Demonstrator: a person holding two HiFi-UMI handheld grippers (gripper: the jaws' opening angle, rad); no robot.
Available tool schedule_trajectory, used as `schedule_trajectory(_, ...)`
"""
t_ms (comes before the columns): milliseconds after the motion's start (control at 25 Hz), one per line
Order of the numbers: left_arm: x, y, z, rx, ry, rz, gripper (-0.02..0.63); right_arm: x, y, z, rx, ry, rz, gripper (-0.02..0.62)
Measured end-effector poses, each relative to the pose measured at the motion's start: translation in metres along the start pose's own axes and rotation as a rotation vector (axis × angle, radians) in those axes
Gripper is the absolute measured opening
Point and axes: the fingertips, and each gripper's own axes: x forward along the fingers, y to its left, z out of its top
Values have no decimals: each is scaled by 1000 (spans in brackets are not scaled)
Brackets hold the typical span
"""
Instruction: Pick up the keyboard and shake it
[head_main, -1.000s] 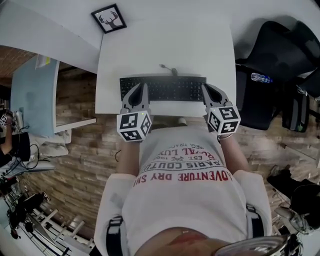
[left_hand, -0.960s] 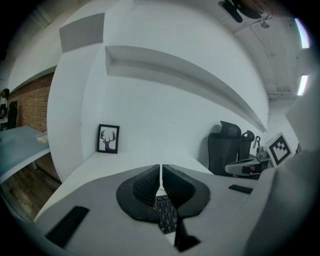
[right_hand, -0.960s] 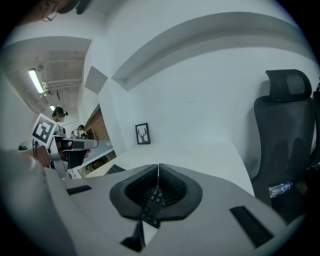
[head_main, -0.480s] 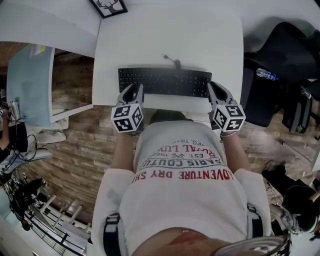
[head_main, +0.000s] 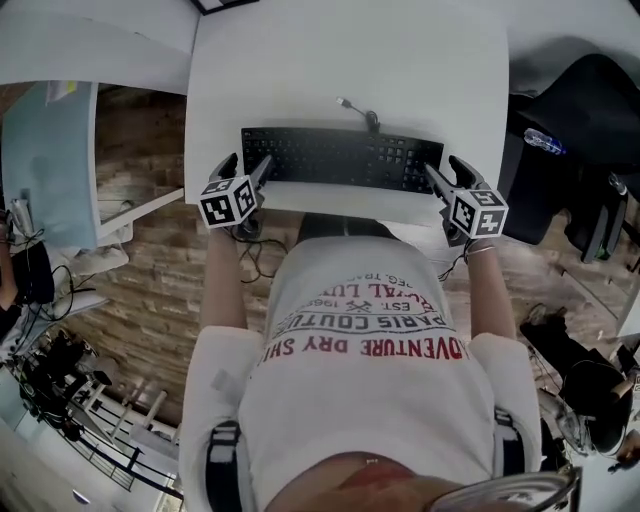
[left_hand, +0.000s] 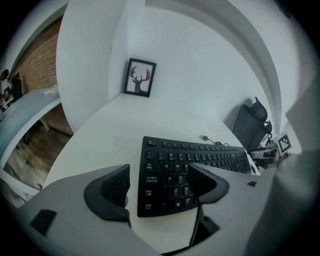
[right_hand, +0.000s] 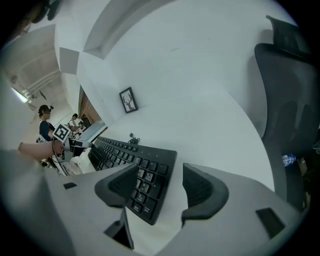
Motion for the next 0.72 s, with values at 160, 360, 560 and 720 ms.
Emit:
schedule_trajectory(160,16,-3,-1,25,77,-68,354,5,-6,-18,37,87,58,272)
schedule_trajectory(360,25,-7,2,47,150,-195,354,16,-2,-23,42,155,123,272)
schedule_trajectory(560,32,-15,-6,130,198,-281,354,33,4,-27,88,219,191,272)
schedule_trajectory(720,30,-16,-7,160,194,-278,354,32,4,-24,88,242,216,270)
